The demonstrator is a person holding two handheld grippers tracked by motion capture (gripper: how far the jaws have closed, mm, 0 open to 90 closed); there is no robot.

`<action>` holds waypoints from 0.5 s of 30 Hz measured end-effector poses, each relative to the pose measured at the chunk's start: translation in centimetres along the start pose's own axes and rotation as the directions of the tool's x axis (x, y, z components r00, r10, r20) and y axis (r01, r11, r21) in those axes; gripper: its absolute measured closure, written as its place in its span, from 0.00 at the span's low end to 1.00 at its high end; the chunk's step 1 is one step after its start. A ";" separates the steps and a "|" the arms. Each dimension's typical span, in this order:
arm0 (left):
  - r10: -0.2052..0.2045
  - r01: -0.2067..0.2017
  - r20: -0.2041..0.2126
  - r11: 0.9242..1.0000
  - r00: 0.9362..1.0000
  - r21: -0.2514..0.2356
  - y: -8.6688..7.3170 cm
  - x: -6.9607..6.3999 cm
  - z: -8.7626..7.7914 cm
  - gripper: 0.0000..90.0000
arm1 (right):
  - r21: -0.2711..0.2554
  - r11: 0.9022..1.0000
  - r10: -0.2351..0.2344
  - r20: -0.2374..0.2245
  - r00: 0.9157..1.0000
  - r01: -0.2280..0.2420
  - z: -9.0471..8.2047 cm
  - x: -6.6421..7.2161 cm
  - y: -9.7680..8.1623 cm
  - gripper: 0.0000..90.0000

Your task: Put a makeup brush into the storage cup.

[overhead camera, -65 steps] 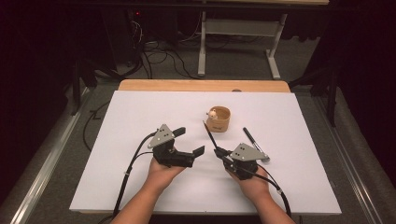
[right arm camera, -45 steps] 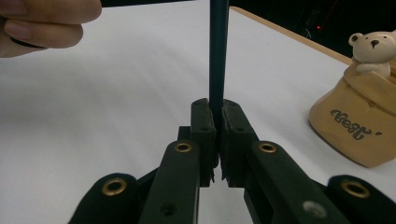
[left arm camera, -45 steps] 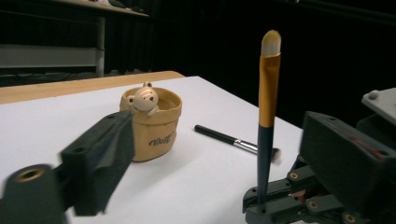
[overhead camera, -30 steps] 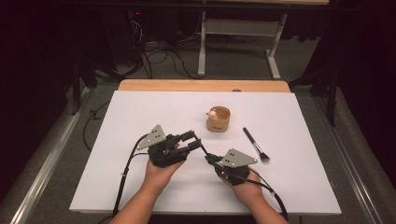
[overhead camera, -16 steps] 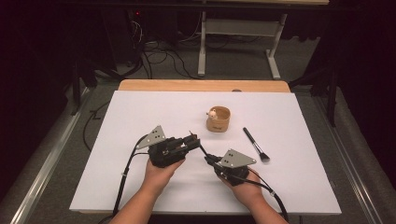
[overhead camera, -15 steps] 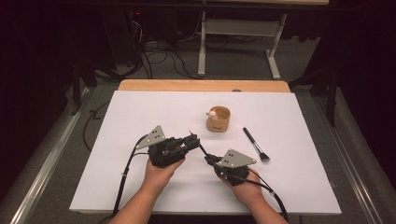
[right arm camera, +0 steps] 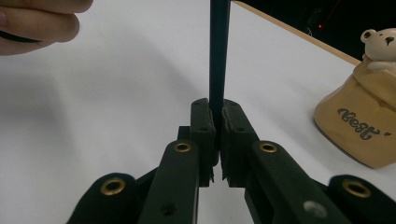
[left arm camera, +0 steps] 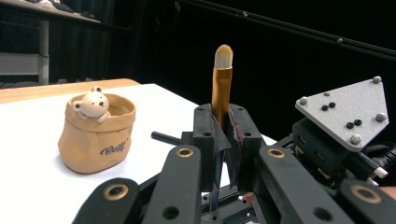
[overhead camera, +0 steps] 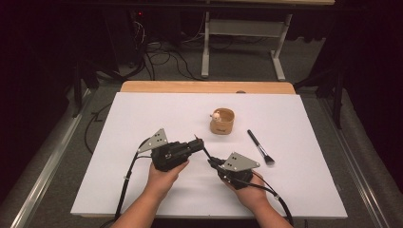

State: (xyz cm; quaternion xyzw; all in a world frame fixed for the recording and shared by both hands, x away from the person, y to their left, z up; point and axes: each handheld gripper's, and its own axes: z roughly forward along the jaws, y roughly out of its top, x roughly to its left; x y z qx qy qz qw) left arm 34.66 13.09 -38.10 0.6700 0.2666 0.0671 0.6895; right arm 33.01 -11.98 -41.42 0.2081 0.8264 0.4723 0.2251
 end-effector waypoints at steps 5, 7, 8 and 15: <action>0.010 -0.010 -0.003 1.000 1.000 -0.005 0.1 -0.1 -0.1 0.93 | 0.003 1.000 0.007 -0.009 1.000 -0.007 0.0 0.0 0.0 0.91; 0.010 -0.010 -0.008 1.000 1.000 -0.009 0.2 -0.1 -0.2 0.93 | -0.002 1.000 0.023 -0.013 1.000 -0.023 0.1 0.0 -0.1 0.85; 0.013 -0.013 -0.011 1.000 1.000 -0.008 0.2 -0.1 -0.3 0.93 | -0.003 1.000 0.027 -0.013 1.000 -0.027 0.1 -0.1 -0.1 0.82; 0.026 -0.026 -0.027 1.000 0.999 -0.002 0.2 -0.1 -0.4 0.93 | -0.002 0.999 0.049 -0.010 0.999 -0.049 0.1 -0.3 -0.1 0.65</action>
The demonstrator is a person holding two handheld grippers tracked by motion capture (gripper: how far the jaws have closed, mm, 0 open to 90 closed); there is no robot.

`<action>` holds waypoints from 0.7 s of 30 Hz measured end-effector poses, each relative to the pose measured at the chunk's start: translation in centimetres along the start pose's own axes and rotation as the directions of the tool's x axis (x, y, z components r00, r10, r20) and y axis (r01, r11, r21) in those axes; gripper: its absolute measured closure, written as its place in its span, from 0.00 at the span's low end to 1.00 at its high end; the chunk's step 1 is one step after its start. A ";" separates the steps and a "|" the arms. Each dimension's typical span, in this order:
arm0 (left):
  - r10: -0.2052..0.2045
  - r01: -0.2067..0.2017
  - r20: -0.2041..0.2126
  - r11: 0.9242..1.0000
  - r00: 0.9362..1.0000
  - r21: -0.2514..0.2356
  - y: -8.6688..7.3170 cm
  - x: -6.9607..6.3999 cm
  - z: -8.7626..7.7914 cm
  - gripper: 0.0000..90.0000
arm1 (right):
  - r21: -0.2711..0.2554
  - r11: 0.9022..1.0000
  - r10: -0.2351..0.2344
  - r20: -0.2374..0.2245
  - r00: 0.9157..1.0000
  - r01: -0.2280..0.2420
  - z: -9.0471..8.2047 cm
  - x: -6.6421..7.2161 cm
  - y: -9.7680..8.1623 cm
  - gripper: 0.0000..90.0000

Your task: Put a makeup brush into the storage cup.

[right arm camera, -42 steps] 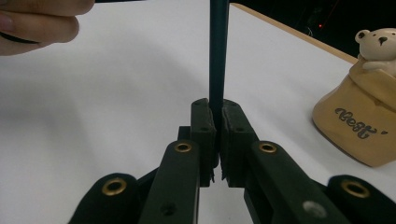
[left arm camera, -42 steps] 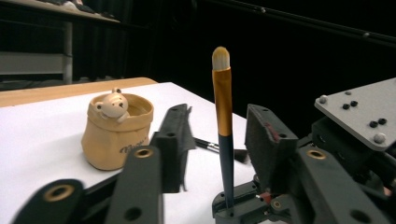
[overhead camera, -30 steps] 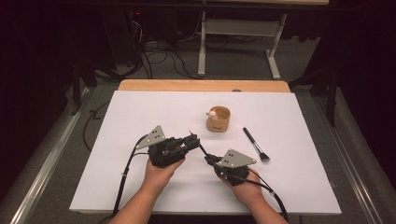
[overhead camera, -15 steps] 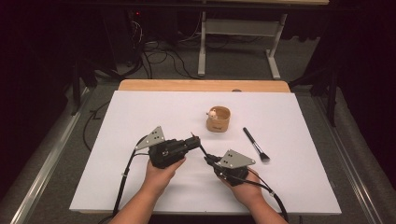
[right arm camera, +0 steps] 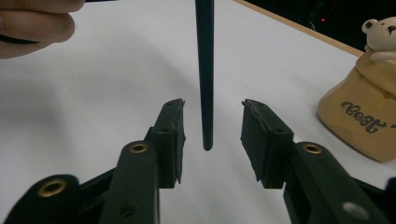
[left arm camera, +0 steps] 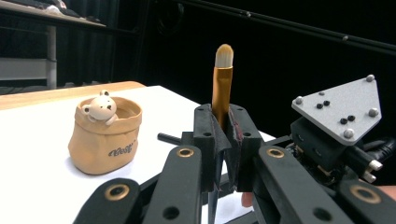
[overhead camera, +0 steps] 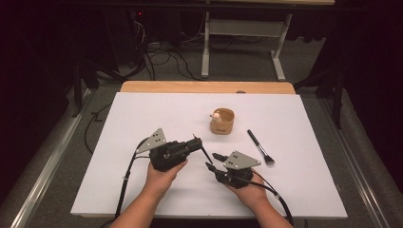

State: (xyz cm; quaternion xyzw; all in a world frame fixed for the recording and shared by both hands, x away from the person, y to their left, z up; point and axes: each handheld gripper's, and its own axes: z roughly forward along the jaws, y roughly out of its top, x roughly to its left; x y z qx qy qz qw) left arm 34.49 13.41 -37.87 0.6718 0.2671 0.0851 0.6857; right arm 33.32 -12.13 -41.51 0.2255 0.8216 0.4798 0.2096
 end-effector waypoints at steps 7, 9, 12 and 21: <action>0.006 -0.007 -0.024 1.000 1.000 -0.004 0.2 0.2 -0.4 0.93 | -0.010 0.999 0.033 0.007 0.999 -0.033 0.0 -0.2 -0.1 0.47; 0.011 -0.011 -0.037 1.000 0.999 0.000 0.3 0.3 -0.5 0.93 | -0.013 0.999 0.041 0.004 0.999 -0.041 0.0 -0.4 -0.1 0.42; 0.013 -0.013 -0.052 1.000 0.999 0.002 0.3 0.4 -0.7 0.93 | -0.025 0.999 0.047 0.013 0.999 -0.047 -0.1 -0.4 -0.1 0.36; 0.028 -0.029 -0.099 1.000 0.995 -0.007 0.6 0.9 -1.5 0.93 | -0.068 0.989 0.133 0.054 0.990 -0.129 -0.9 -1.8 -0.1 0.20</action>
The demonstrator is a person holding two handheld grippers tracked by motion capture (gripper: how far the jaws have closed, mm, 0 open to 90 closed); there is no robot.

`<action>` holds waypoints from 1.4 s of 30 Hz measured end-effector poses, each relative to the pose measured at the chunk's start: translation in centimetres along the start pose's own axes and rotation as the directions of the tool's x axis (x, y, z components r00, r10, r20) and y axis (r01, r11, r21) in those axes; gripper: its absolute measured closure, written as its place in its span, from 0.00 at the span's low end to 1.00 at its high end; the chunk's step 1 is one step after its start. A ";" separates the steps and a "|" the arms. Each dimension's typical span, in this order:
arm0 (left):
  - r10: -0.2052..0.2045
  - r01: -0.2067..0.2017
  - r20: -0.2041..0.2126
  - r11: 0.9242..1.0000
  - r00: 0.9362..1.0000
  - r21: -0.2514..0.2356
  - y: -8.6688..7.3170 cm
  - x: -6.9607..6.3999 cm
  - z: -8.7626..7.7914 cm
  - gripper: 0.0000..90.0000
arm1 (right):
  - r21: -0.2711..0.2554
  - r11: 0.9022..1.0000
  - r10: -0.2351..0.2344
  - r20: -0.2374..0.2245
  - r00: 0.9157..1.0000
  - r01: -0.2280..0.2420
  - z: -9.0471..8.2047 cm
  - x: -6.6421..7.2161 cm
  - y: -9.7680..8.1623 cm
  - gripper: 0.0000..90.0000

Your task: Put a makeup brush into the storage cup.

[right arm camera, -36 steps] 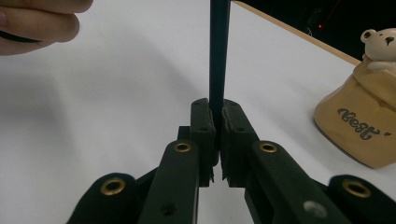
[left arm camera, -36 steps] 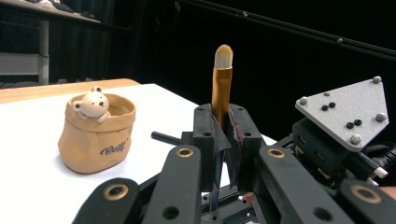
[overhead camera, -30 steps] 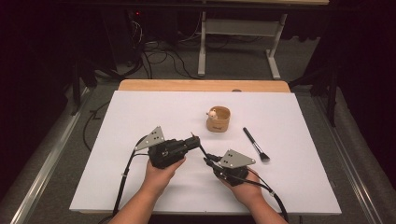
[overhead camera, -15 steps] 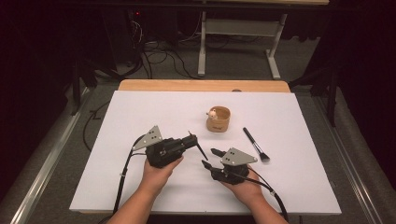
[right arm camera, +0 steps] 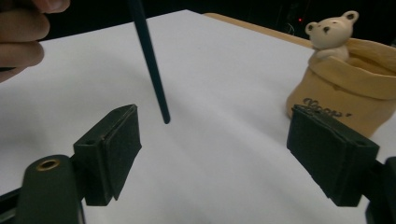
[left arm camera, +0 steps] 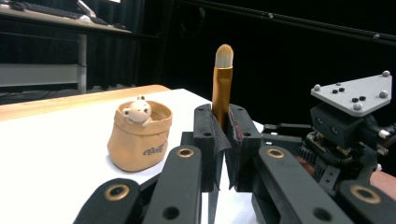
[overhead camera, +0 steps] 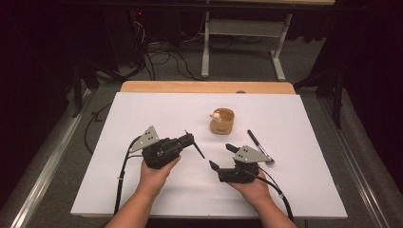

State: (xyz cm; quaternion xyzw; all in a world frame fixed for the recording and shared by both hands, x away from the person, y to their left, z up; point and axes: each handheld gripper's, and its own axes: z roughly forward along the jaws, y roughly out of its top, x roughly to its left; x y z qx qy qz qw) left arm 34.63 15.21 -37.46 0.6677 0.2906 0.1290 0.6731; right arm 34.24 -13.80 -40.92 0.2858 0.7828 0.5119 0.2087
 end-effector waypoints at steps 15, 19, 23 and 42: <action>0.004 -0.004 -0.038 1.000 0.999 -0.014 0.2 0.6 -0.7 0.93 | 0.003 1.000 0.012 0.041 0.999 -0.012 -0.7 -1.2 0.1 0.07; 0.020 -0.021 -0.059 1.000 0.998 -0.012 0.2 0.7 -0.8 0.93 | -0.005 1.000 0.021 0.057 0.998 -0.020 -1.2 -1.6 0.3 0.01; 0.035 -0.035 -0.077 0.999 0.996 0.000 0.1 0.6 -0.8 0.93 | -0.029 0.999 0.024 0.069 0.997 -0.022 -1.9 -2.0 0.5 0.01; 0.089 -0.086 -0.149 0.996 0.985 0.022 0.3 0.4 -0.7 0.93 | -0.042 0.998 0.044 0.126 0.991 -0.039 -5.8 -4.1 -0.3 0.01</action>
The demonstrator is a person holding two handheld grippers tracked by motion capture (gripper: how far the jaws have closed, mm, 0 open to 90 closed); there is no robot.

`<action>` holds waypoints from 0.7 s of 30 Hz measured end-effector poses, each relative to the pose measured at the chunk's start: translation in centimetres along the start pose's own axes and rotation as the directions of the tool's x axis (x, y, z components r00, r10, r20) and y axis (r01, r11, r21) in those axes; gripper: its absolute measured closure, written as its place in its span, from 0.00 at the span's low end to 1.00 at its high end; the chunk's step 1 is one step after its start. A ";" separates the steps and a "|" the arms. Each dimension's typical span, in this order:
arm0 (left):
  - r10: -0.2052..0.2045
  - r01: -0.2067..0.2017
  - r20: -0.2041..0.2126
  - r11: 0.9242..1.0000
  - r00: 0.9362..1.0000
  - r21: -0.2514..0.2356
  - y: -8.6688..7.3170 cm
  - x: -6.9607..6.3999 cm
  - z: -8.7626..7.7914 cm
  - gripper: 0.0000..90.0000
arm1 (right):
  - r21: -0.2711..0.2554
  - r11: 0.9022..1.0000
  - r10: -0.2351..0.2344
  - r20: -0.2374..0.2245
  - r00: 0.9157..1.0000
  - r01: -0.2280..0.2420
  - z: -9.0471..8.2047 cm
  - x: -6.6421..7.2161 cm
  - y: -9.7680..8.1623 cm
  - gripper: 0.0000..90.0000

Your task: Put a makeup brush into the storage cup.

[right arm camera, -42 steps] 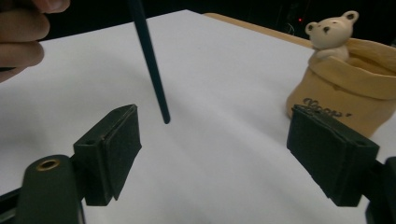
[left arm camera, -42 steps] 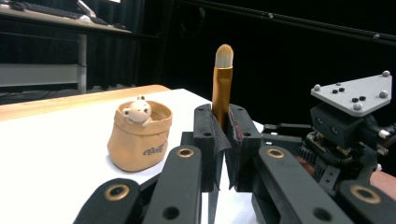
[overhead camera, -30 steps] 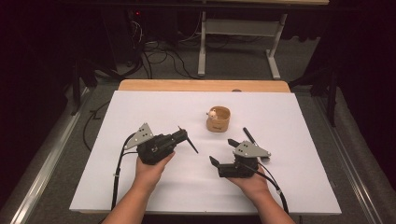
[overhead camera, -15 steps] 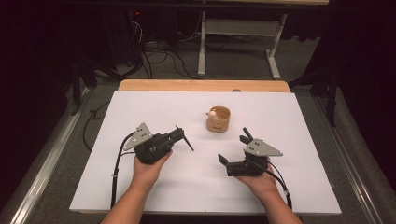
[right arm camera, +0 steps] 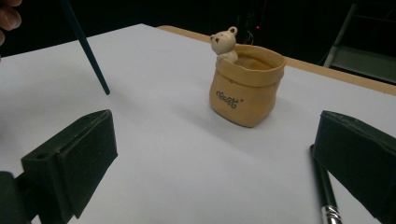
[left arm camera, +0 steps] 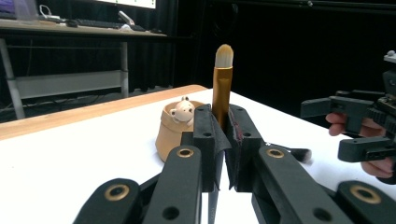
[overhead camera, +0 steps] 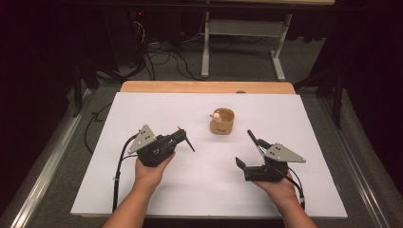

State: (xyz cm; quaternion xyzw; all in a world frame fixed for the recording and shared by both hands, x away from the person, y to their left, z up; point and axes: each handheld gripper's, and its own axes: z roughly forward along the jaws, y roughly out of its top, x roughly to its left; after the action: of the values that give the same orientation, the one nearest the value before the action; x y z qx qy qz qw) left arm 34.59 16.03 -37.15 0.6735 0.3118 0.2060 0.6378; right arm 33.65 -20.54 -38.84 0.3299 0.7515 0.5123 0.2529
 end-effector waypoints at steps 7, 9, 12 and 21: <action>0.008 -0.008 -0.009 1.000 1.000 0.000 0.1 0.0 0.2 0.93 | 0.000 1.000 -0.007 0.020 1.000 0.007 -1.3 -0.9 -0.6 0.01; 0.012 -0.012 -0.010 1.000 1.000 0.002 0.2 -0.1 0.3 0.93 | 0.001 1.000 -0.003 0.026 1.000 0.003 -1.5 -1.1 -0.7 0.01; 0.016 -0.016 -0.018 1.000 1.000 0.010 0.6 0.0 0.8 0.93 | 0.003 1.000 0.007 0.033 0.999 -0.007 -1.7 -1.3 -0.9 0.01; -0.013 0.014 -0.035 1.000 0.999 0.012 1.6 0.5 2.0 0.93 | -0.001 1.000 0.012 0.032 0.999 -0.012 -1.6 -1.4 -0.9 0.01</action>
State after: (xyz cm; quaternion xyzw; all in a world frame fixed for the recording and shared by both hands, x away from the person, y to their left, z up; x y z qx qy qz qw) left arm 36.58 14.94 -35.88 0.6717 0.3287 0.2112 0.6294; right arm 33.17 -22.77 -39.11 0.3422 0.7452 0.5088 0.2621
